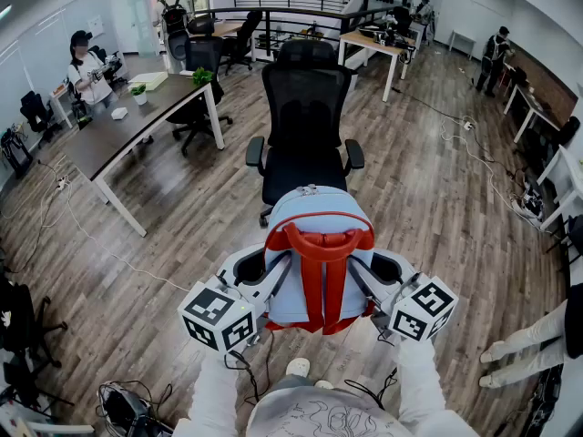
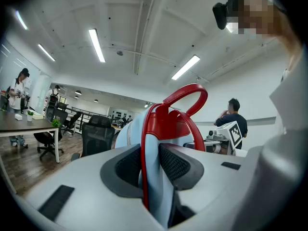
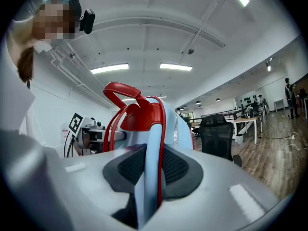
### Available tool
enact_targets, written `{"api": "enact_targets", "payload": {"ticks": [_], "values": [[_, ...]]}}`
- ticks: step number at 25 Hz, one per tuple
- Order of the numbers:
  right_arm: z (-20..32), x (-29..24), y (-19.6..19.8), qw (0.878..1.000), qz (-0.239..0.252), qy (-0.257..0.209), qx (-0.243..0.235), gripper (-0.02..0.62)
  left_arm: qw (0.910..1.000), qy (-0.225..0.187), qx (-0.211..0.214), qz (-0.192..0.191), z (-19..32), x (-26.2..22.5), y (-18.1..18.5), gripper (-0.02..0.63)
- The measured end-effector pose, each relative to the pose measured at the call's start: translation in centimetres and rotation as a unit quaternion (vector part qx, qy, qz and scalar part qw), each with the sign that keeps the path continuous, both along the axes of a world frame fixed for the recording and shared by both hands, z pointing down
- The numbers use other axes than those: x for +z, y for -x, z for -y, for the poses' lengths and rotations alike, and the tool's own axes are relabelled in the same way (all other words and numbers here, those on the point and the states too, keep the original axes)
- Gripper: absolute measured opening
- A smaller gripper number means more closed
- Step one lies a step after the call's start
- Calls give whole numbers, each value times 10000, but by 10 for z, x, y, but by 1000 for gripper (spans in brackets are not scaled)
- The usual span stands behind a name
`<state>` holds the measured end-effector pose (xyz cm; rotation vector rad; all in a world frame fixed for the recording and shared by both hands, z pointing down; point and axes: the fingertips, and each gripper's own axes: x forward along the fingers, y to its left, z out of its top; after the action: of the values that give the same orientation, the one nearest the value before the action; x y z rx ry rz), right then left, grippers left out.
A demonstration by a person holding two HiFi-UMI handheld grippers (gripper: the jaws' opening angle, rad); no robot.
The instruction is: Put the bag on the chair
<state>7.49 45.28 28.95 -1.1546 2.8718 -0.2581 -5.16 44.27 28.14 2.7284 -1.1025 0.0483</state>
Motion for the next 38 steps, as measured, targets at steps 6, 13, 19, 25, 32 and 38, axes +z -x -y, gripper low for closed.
{"api": "enact_targets", "payload": {"ticks": [6,13,19,25,32,38], "values": [[11,-1,-6,10000,17,41,19,92,10000,20,7,26,12,-1,-7,114],[30,6,-1,9999,-57,81,36,100,10000,39,-26,40,30,5,-1,114],[52,10,6,9999,-53,61,98,100,10000,15,-10,80,51,8,6,114],[73,20,14,9998,-75,46,184,103,9999,3,-10,164,73,17,13,114],[112,32,9,9997,-97,153,170,103,9997,57,-119,211,111,29,9,114],[184,40,6,9998,-86,185,12,103,9992,103,-302,233,178,37,6,114]]}}
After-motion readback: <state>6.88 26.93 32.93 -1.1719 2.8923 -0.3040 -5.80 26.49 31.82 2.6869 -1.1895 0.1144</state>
